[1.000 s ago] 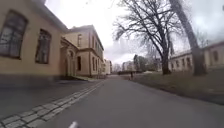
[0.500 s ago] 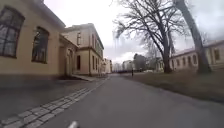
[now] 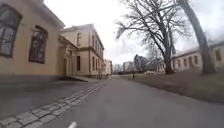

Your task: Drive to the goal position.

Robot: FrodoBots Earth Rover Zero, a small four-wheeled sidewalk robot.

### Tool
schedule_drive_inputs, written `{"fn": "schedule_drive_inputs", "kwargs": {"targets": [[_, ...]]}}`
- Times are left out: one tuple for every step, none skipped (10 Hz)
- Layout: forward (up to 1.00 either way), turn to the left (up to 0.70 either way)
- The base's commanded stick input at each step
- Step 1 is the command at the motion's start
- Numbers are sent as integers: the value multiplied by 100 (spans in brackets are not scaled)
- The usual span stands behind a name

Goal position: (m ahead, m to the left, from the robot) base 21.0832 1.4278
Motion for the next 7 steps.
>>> {"fn": "schedule_drive_inputs", "kwargs": {"targets": [[70, -35], [70, -35], [70, 0], [70, 0], [70, 0], [70, 0], [70, -13]]}}
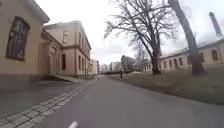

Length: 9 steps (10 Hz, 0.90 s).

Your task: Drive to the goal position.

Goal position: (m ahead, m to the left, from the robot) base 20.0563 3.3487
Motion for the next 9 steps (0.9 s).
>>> {"fn": "schedule_drive_inputs", "kwargs": {"targets": [[70, -35], [70, -28], [70, -7], [70, 0], [70, 0], [70, 0], [70, 0], [70, 0], [70, 0]]}}
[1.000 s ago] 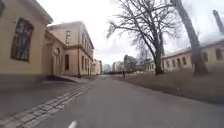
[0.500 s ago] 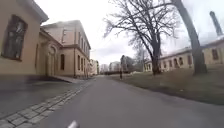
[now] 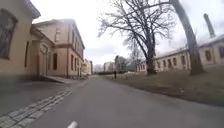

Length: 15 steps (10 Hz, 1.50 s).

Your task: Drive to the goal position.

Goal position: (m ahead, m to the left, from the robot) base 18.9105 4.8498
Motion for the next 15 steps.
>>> {"fn": "schedule_drive_inputs", "kwargs": {"targets": [[70, 0], [70, 0], [70, 0], [70, 0], [70, 0], [70, 22], [70, 35], [70, 32], [70, 19], [70, 7], [70, 0], [70, 0], [70, 0], [70, 0], [70, 0]]}}
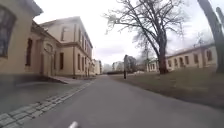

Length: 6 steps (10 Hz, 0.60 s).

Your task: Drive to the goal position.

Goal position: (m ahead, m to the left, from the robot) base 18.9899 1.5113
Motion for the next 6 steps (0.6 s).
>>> {"fn": "schedule_drive_inputs", "kwargs": {"targets": [[70, 0], [70, 0], [70, 0], [70, 0], [70, 0], [70, 0]]}}
